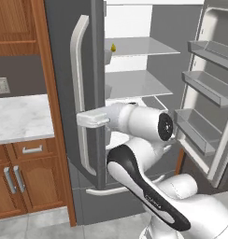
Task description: There is a bowl on the dining counter. Grab a lemon wedge from the fridge and place it in the bowl. Then get the liquor bottle and glass cup from the cabinet and place them next to the bowl.
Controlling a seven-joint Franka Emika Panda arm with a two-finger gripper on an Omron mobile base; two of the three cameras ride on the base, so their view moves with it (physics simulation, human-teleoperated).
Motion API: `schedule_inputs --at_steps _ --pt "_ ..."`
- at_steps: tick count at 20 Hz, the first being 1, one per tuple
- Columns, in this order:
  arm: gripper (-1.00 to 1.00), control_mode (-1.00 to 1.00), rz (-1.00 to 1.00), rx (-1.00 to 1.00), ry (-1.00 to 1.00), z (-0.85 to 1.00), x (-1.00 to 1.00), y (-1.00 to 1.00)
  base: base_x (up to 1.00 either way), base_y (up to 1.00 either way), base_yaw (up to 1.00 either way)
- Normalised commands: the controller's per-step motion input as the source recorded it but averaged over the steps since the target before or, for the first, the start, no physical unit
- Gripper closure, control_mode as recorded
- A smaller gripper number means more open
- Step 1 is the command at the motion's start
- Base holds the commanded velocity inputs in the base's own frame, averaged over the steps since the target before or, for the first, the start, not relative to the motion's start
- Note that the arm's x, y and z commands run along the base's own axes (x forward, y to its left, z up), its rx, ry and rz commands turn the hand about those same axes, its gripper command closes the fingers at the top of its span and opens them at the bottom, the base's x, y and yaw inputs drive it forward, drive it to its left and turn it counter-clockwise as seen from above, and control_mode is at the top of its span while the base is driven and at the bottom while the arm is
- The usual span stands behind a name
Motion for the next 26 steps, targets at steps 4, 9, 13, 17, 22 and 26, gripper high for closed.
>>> schedule_inputs --at_steps 4,9,13,17,22,26 --pt "-1.0 -1.0 0.0 0.26 0.23 0.5 -0.16 -0.44 0.0 0.0 0.0" --pt "-1.0 -1.0 0.0 0.27 0.38 0.18 0.07 -0.57 0.0 0.0 0.0" --pt "-1.0 -1.0 0.0 0.25 0.39 0.0 0.13 -0.58 0.0 0.0 0.0" --pt "-1.0 -1.0 0.0 0.25 0.37 0.0 0.38 -0.48 0.0 0.0 0.0" --pt "-1.0 -1.0 0.05 0.26 0.34 0.0 0.7 -0.33 0.0 0.0 0.0" --pt "-1.0 -1.0 0.09 0.25 0.31 0.0 0.95 -0.19 0.0 0.0 0.0"
